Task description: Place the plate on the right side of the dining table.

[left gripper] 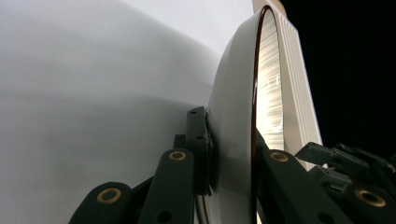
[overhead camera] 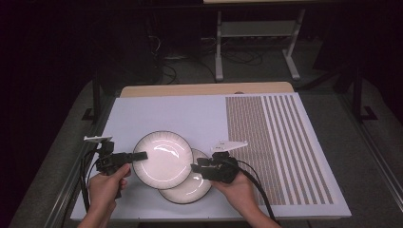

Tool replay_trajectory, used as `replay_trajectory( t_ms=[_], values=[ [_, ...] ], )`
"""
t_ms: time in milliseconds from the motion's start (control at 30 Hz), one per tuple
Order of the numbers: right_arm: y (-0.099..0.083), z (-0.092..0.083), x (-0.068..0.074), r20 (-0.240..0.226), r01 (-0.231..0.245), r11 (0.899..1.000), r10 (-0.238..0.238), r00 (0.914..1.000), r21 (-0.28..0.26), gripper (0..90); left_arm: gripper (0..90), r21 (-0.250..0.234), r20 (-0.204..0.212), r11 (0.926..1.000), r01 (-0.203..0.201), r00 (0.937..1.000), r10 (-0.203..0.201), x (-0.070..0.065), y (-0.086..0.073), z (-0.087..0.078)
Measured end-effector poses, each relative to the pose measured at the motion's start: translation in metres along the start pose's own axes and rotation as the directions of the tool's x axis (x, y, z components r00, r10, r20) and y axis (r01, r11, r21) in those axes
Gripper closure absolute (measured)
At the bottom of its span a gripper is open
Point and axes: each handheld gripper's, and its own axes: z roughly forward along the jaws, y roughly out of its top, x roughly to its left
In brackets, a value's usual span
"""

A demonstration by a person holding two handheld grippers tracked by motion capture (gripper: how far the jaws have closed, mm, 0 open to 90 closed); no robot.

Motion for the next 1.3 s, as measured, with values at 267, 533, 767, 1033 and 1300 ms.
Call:
replay_trajectory(
  t_ms=[267, 533, 767, 1033, 1300],
  values=[
    [0.003, 0.005, -0.002, 0.033, -0.142, 0.986, 0.146, 0.9888, -0.089, 52.3, 79.5, -0.065, 0.052, 0.9964, 0.055, 0.9973, -0.051, -0.006, -0.008, 0.001],
    [0.004, 0.021, -0.001, 0.046, -0.240, 0.963, 0.247, 0.9679, -0.126, 53.5, 79.5, -0.086, 0.125, 0.9890, 0.120, 0.9862, -0.108, -0.008, -0.016, 0.007],
    [0.010, 0.023, 0.001, 0.059, -0.283, 0.941, 0.298, 0.9526, -0.183, 57.3, 79.5, -0.112, 0.154, 0.9817, 0.154, 0.9786, -0.136, -0.009, -0.021, 0.012],
    [0.012, 0.018, -0.005, 0.073, -0.381, 0.907, 0.398, 0.9144, -0.177, 63.0, 78.8, -0.139, 0.132, 0.9787, 0.151, 0.9823, -0.133, -0.017, -0.022, 0.020],
    [0.016, 0.008, -0.009, 0.088, -0.411, 0.885, 0.437, 0.8950, -0.217, 68.0, 75.5, -0.148, 0.088, 0.9824, 0.114, 0.9910, -0.101, -0.030, -0.019, 0.029]
  ],
)
